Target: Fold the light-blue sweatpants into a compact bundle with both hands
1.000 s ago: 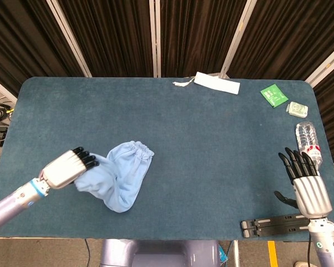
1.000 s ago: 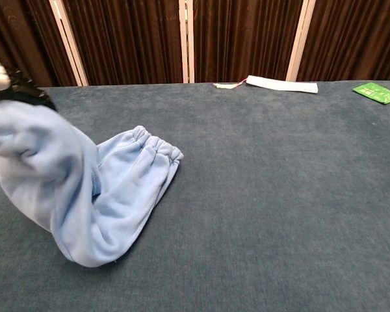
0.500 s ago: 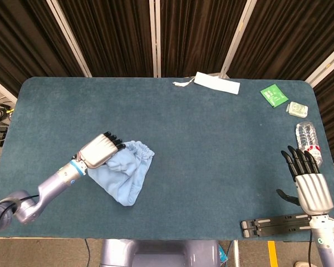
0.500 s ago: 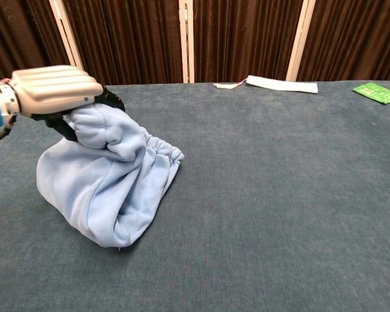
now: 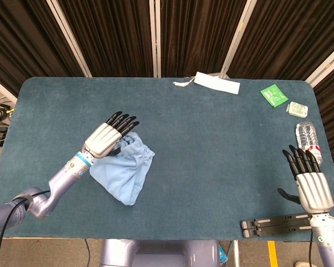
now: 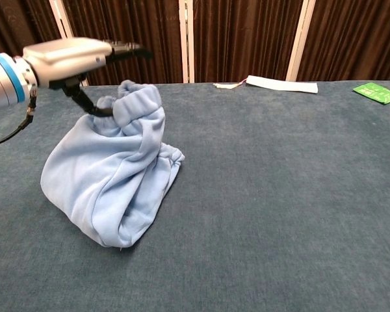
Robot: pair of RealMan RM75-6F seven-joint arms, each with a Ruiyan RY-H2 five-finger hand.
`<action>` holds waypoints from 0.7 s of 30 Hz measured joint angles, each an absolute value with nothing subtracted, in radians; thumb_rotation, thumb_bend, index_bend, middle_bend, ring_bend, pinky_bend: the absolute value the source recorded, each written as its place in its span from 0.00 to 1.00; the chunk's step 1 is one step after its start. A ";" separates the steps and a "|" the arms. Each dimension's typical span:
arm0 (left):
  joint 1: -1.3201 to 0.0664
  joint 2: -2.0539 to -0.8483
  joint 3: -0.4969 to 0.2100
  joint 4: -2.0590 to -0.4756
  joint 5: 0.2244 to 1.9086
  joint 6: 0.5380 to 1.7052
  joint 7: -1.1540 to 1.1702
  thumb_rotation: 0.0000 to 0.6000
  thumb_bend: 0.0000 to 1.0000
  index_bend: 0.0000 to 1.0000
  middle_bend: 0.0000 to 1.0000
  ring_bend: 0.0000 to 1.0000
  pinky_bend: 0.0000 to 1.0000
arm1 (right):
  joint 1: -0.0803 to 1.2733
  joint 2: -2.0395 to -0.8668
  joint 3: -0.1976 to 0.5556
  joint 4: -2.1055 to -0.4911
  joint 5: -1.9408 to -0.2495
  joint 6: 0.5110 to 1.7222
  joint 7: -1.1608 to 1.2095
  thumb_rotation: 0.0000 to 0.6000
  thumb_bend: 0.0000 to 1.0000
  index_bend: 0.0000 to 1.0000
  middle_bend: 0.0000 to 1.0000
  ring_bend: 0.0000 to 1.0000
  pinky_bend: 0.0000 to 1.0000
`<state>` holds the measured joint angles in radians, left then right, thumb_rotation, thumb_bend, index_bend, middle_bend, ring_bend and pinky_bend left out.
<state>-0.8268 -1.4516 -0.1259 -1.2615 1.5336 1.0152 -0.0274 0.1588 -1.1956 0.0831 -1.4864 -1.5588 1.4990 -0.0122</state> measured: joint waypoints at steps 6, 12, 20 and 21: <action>-0.819 -1.407 -0.144 -1.321 1.573 1.102 -0.132 1.00 0.31 0.00 0.00 0.00 0.00 | 0.158 -1.194 0.083 -1.490 -1.561 1.502 -0.013 1.00 0.00 0.00 0.00 0.00 0.00; -0.800 -1.347 -0.131 -1.380 1.582 1.116 -0.181 1.00 0.32 0.00 0.00 0.00 0.00 | 0.156 -1.189 0.083 -1.495 -1.564 1.507 -0.008 1.00 0.00 0.00 0.00 0.00 0.00; -0.753 -1.300 -0.035 -1.400 1.631 1.116 -0.232 1.00 0.36 0.00 0.00 0.00 0.00 | 0.155 -1.186 0.080 -1.503 -1.572 1.510 -0.007 1.00 0.00 0.01 0.00 0.00 0.00; -0.747 -1.302 -0.025 -1.394 1.635 1.116 -0.241 1.00 0.39 0.00 0.00 0.00 0.00 | 0.156 -1.186 0.079 -1.504 -1.573 1.509 -0.008 1.00 0.00 0.01 0.00 0.00 0.00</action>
